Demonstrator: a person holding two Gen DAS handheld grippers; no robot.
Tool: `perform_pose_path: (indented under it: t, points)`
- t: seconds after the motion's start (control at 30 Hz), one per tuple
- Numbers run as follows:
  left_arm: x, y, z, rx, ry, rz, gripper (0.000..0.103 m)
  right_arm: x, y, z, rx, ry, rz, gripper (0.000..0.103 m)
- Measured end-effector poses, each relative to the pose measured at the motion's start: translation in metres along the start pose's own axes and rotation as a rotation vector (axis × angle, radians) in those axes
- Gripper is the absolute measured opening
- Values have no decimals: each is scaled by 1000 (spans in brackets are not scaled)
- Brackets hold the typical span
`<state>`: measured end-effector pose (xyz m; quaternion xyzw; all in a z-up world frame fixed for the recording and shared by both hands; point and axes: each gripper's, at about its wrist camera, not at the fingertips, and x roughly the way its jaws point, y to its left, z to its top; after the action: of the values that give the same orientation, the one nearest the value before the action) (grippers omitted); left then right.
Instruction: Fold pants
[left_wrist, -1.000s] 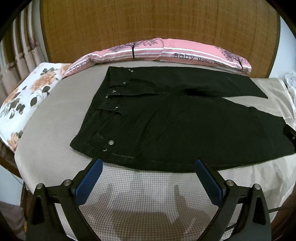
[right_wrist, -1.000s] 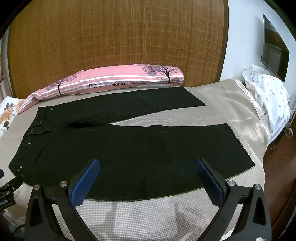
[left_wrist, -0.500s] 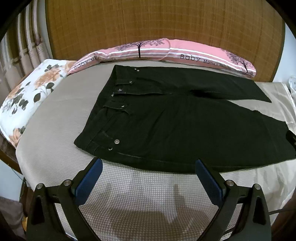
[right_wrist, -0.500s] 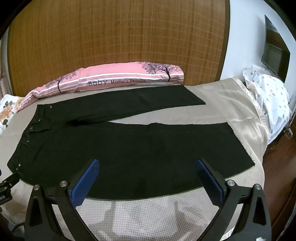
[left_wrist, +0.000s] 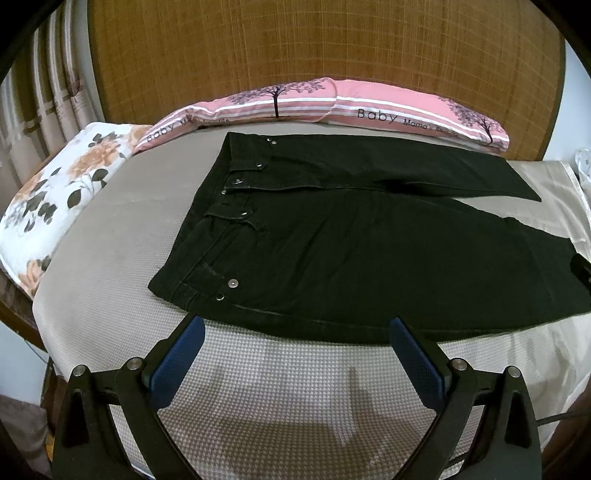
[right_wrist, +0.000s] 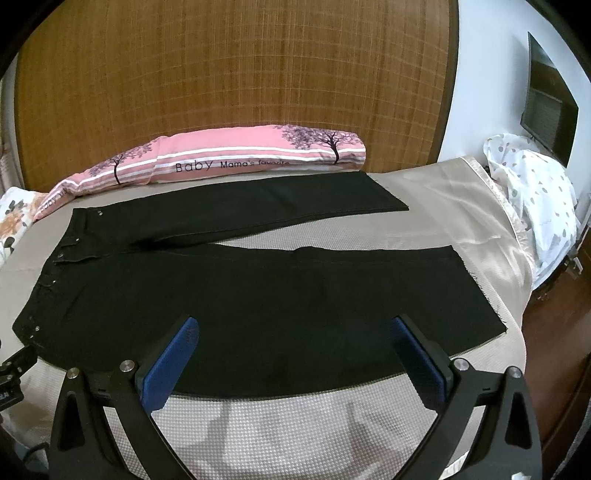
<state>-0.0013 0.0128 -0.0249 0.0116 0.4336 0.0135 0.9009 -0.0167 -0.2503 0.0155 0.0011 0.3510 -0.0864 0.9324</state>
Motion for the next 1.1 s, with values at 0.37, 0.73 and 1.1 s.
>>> perform_pose_path:
  t: [0.37,0.73,1.1]
  points:
    - [-1,-2,-3,4,-9,4,99,0,2,2,-3,0,1,102]
    - [-2,-2,-4,5,-8,6,99,1,2,2,-3,1,3,102]
    - [2,3,7,-14,-4,-15,99,-2,10,1,-22,-47,41,102]
